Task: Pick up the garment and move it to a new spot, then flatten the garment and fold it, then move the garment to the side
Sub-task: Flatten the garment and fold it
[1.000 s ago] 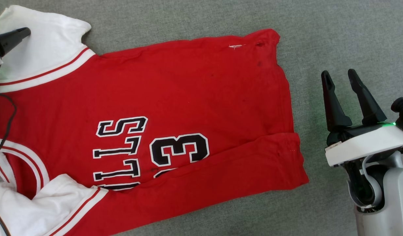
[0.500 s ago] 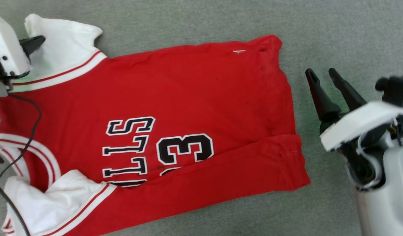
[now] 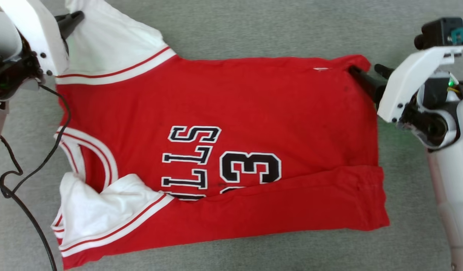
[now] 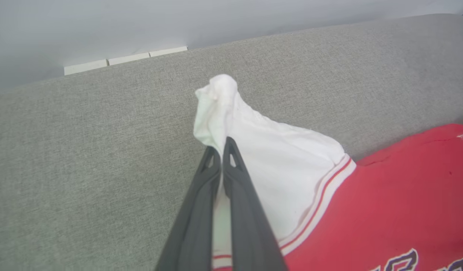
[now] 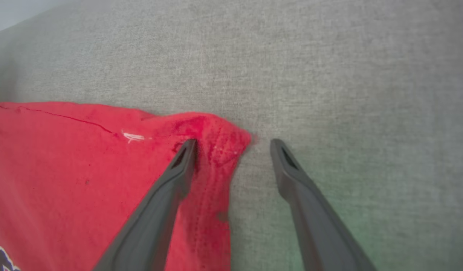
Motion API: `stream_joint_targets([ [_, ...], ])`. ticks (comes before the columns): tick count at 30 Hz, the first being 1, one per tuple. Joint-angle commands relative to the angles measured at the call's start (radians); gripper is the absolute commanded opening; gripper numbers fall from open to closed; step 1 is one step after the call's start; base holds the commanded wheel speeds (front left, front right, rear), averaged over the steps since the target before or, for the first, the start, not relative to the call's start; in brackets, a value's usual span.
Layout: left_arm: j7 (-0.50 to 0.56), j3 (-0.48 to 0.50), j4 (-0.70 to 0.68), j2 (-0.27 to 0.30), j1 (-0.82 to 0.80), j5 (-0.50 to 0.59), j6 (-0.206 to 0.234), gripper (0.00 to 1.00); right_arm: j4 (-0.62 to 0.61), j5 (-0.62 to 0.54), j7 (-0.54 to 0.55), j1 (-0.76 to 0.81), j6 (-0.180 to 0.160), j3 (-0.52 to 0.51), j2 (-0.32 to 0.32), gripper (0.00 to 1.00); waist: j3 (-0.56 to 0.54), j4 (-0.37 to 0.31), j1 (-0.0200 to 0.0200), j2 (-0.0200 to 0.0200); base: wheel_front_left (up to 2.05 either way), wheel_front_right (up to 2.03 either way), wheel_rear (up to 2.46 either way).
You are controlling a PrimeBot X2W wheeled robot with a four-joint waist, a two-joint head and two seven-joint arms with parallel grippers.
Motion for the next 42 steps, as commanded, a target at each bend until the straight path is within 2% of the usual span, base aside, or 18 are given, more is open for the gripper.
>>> stream_joint_targets([
  [1,-0.009,-0.004,-0.005,-0.006,-0.014,-0.005,-0.002,0.00,0.030,-0.008,0.024,-0.024,0.000,0.006,-0.002,1.00,0.005,0.017,0.0000,-0.0001,0.00,0.00,0.00],
  [6,-0.023,-0.027,-0.022,-0.007,0.007,-0.024,-0.002,0.00,0.177,-0.026,0.170,-0.061,0.000,0.054,0.014,1.00,0.007,0.037,0.0000,-0.0001,0.00,0.00,0.00],
  [7,-0.025,-0.030,-0.022,-0.007,0.012,-0.030,-0.002,0.00,0.200,-0.026,0.198,-0.062,0.000,0.062,0.020,0.88,0.005,0.039,0.0000,-0.0001,0.00,0.00,0.00],
  [8,-0.025,-0.032,-0.019,-0.006,0.016,-0.037,-0.002,0.00,0.215,-0.026,0.216,-0.064,0.000,0.069,0.024,0.26,0.004,0.041,0.0000,-0.0001,0.00,0.00,0.00],
  [9,-0.027,-0.034,-0.018,-0.006,0.018,-0.041,-0.002,0.00,0.222,-0.026,0.226,-0.069,0.000,0.077,0.027,0.00,0.002,0.044,0.0000,-0.0001,0.00,0.00,0.00],
  [17,-0.089,-0.030,-0.030,0.006,0.070,-0.088,-0.002,0.00,0.160,-0.020,0.094,-0.100,0.001,0.072,-0.023,0.00,-0.055,0.062,0.0000,-0.0001,0.00,0.00,0.00],
  [24,-0.177,-0.003,-0.092,0.044,0.212,-0.156,-0.001,0.00,0.035,0.015,0.023,0.017,0.000,0.049,-0.047,0.00,-0.132,0.067,0.0000,-0.0001,0.00,0.00,0.00],
  [29,-0.256,0.016,-0.157,0.079,0.388,-0.206,-0.001,0.00,-0.079,0.038,-0.011,0.189,0.000,0.016,-0.047,0.00,-0.194,0.071,0.0000,-0.0001,0.00,0.00,0.00],
  [33,-0.324,0.025,-0.214,0.097,0.543,-0.236,0.016,0.00,-0.159,0.045,-0.021,0.334,0.000,-0.008,-0.029,0.00,-0.240,0.075,0.0000,-0.0001,0.00,0.00,0.00],
  [39,-0.405,0.031,-0.294,0.078,0.746,-0.294,0.063,0.00,-0.243,0.044,-0.030,0.516,0.000,-0.065,0.004,0.00,-0.281,0.090,0.0000,-0.0001,0.00,0.00,0.00],
  [42,-0.408,0.020,-0.303,0.066,0.814,-0.319,0.082,0.00,-0.268,0.034,-0.034,0.589,0.000,-0.106,0.018,0.00,-0.289,0.099,0.0000,-0.0001,0.00,0.00,0.00],
])
